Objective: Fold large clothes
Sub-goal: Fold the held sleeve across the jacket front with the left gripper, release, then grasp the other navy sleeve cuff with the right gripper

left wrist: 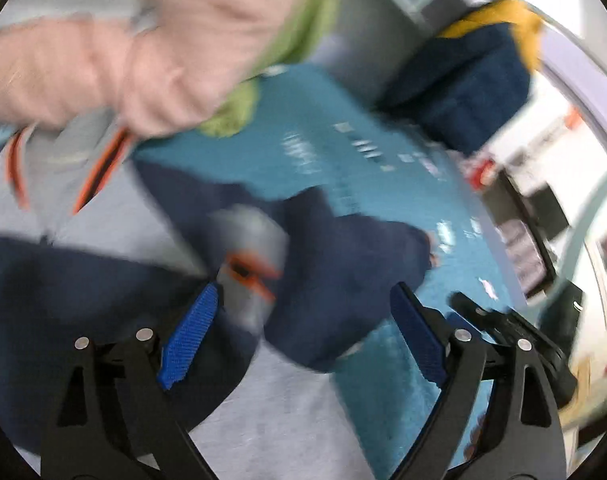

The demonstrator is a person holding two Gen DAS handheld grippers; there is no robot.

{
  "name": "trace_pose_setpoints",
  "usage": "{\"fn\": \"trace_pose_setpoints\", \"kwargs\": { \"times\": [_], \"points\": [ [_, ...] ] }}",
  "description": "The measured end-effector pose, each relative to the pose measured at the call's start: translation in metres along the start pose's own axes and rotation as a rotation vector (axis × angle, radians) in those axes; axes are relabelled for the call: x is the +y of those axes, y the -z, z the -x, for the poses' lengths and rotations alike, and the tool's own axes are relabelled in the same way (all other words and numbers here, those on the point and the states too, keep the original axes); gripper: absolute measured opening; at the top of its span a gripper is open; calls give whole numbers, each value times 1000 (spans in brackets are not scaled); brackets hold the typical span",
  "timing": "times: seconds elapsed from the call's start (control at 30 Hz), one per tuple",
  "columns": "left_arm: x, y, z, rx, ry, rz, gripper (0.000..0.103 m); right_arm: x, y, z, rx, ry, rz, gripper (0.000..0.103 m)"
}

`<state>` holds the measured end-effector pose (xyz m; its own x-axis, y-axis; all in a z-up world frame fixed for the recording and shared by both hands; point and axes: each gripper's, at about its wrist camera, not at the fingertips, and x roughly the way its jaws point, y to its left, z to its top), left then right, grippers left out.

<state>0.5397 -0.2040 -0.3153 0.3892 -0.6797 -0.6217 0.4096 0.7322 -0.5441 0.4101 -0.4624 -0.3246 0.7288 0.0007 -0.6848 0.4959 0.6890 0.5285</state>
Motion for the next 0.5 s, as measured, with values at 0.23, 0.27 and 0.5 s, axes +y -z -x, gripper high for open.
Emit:
{"fn": "trace_pose_setpoints", "kwargs": {
  "times": [0.23, 0.27, 0.5],
  "points": [
    [23, 7, 15, -46, -90, 89, 89, -49, -16, -4, -8, -2, -150, 50],
    [28, 11, 14, -40, -141, 84, 89, -57, -17, -7, 1, -14, -176, 50],
    [59, 55, -2, 81, -407, -11, 89, -109, -36, -21, -18, -101, -331, 50]
  ]
}}
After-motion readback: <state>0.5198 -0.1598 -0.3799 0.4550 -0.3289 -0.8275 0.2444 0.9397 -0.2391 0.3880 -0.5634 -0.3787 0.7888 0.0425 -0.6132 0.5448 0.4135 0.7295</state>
